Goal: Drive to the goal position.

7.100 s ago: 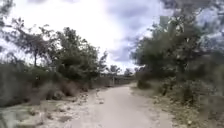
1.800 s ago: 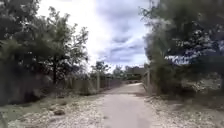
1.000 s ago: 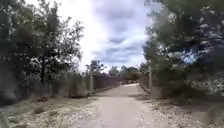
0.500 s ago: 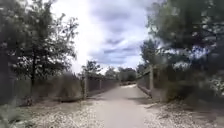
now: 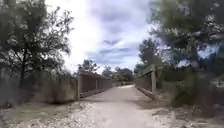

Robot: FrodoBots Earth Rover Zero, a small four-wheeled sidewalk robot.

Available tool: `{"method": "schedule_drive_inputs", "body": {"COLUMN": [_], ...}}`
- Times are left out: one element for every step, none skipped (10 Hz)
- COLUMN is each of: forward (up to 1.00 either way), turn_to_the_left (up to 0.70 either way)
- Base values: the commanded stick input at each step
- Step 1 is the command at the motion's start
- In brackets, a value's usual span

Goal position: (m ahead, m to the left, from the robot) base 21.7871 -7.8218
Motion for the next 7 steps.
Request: {"method": "schedule_drive_inputs", "body": {"forward": [0.85,0.85,0.85,0.85,0.85,0.85,0.85], "turn_to_the_left": [0.00,0.00,0.02,0.17,0.33,0.00,0.00]}}
